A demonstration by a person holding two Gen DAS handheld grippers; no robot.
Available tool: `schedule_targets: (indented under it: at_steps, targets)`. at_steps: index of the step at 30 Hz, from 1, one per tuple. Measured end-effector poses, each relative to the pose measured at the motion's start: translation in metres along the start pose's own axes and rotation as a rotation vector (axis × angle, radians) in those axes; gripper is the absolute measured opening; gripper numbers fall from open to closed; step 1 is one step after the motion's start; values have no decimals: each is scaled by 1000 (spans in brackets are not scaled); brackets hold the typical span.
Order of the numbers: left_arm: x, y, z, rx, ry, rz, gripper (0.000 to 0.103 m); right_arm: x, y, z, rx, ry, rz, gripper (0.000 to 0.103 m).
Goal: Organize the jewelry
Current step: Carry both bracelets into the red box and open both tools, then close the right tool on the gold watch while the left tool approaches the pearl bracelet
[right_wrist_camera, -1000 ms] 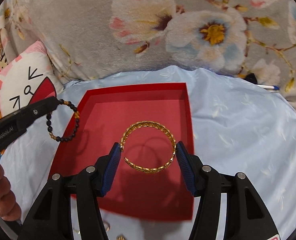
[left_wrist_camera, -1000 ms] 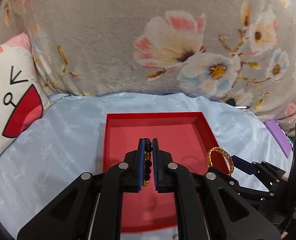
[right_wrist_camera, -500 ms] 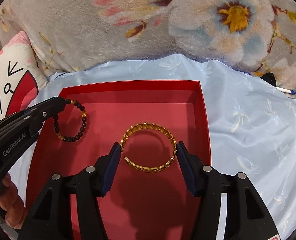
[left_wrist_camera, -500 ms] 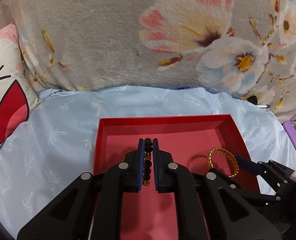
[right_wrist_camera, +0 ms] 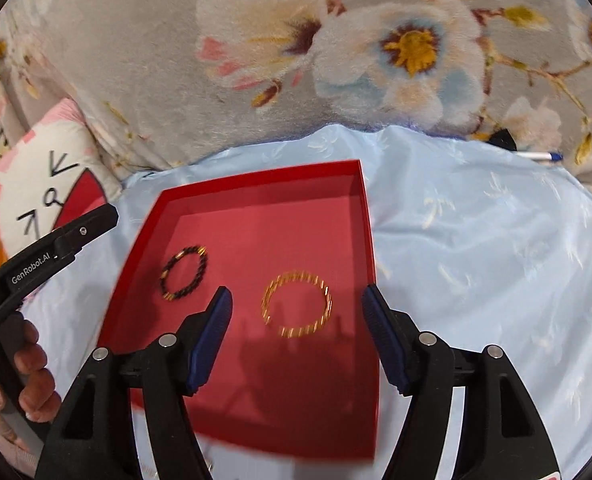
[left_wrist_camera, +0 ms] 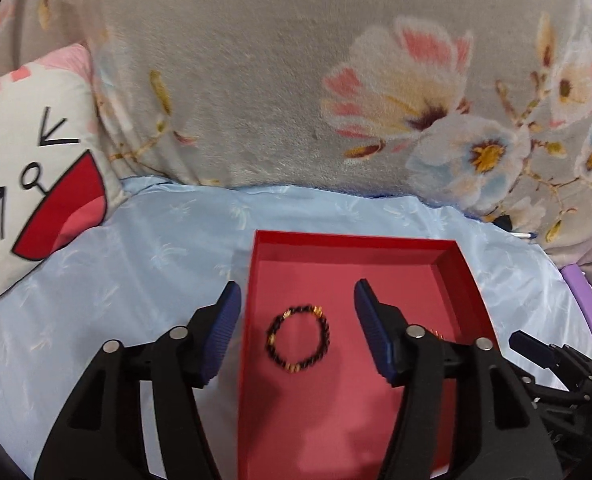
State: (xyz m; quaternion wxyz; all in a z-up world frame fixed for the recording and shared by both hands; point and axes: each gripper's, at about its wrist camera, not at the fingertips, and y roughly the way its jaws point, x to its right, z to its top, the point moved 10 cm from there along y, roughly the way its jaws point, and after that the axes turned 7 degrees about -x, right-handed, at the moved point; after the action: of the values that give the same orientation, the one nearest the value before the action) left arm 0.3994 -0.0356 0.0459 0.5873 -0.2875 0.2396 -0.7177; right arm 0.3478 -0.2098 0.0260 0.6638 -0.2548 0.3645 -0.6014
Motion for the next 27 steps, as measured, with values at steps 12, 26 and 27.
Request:
schedule_targets:
  at_steps: [12,26,27]
  targets:
    - [5,-83,-149,-84,40,-15,61,-11,-80,-183,-42,3,-1,70]
    - [-5,-102,-252,-169,-1,5,61,10,-91,-252,-62,30,-74,70]
    - [-5,-102,-255,-172,6,11,61,11,-89,-250,-66,36,-67,70]
